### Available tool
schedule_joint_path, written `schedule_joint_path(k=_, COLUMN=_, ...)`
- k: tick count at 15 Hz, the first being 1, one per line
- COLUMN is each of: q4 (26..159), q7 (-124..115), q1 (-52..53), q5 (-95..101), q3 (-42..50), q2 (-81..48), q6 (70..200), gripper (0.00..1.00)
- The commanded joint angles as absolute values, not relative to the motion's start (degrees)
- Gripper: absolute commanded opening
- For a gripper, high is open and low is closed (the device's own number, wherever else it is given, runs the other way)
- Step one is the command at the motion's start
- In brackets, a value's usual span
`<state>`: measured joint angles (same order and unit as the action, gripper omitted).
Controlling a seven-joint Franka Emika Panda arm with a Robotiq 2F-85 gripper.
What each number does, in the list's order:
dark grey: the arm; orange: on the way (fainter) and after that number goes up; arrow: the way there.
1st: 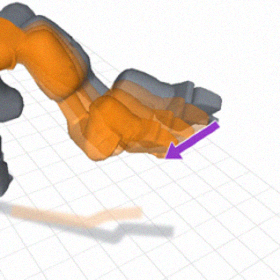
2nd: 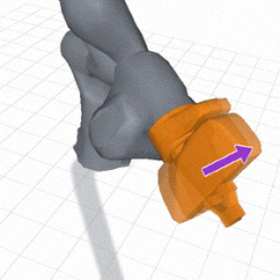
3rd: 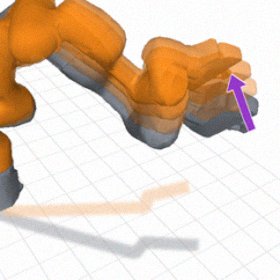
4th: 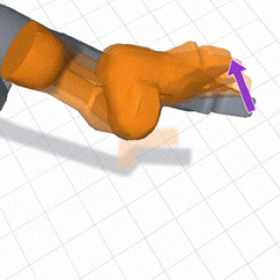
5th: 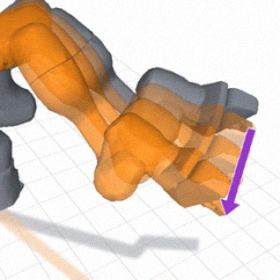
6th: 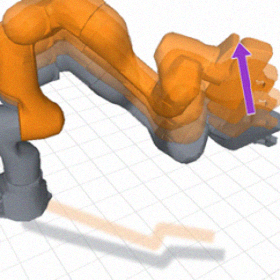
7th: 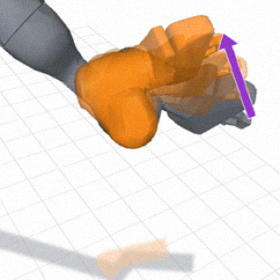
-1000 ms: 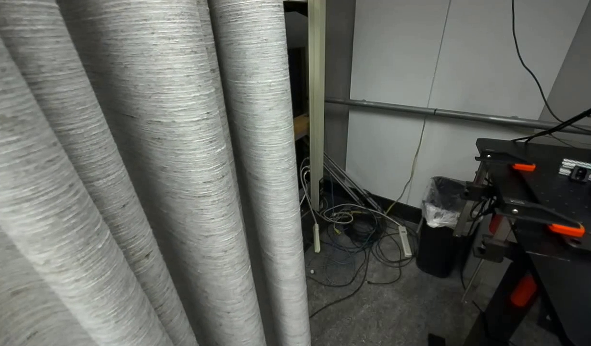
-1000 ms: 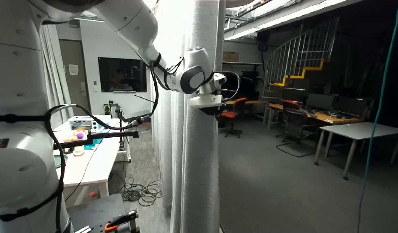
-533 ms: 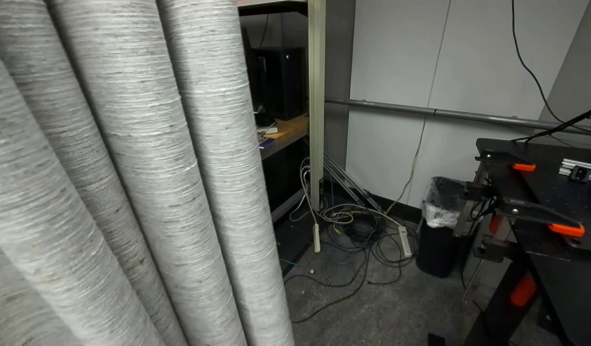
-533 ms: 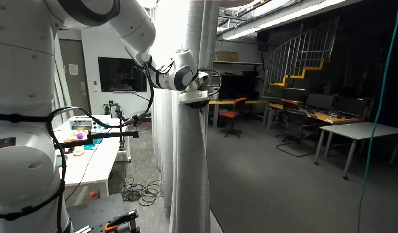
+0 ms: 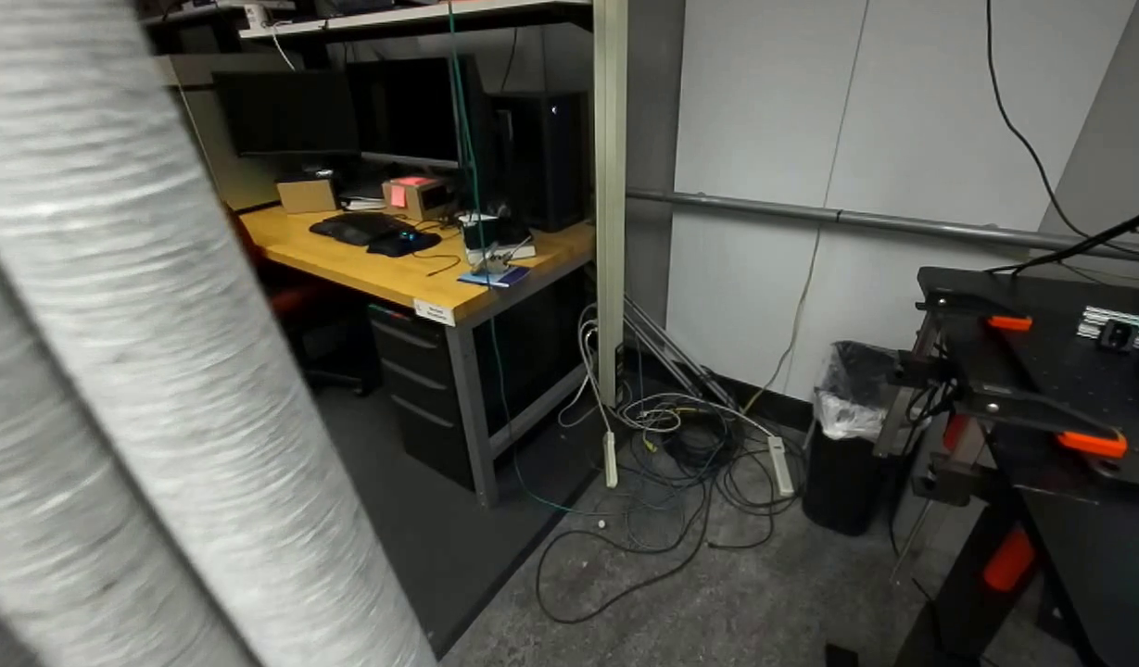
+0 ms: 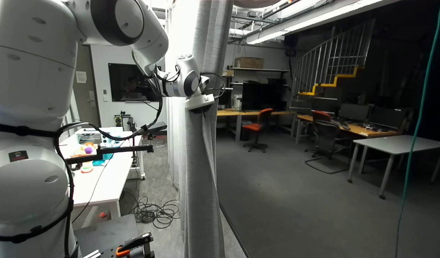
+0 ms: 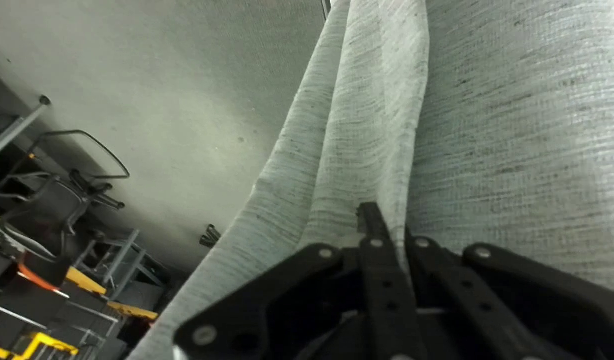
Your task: Pull the curtain to the left
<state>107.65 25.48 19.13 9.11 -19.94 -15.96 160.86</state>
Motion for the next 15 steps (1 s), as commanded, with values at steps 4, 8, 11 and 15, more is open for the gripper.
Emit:
schedule_joint_path(k=4, q4=99.41, q7=27.42, q1=26.95, q5=15.07, q3=-24.96, q2=-24.86, q6=157.98, gripper=0.01)
schedule_joint_path(k=8, q4=96.17, q7=28.96, q1=30.62, q5=16.32, q3=-27.54, q2=-27.72, q6=157.59, gripper=0.01)
schedule_joint_path(k=11, q4=93.48, q7=30.03, q1=32.85, q5=15.97, q3=-29.33, q2=-29.34, q6=157.33, gripper=0.01)
schedule_joint_path(k=15, q4=90.59, q7=31.04, q1=35.21, q5=15.96, q3=-30.56, q2=-31.04, q6=157.09, gripper=0.01)
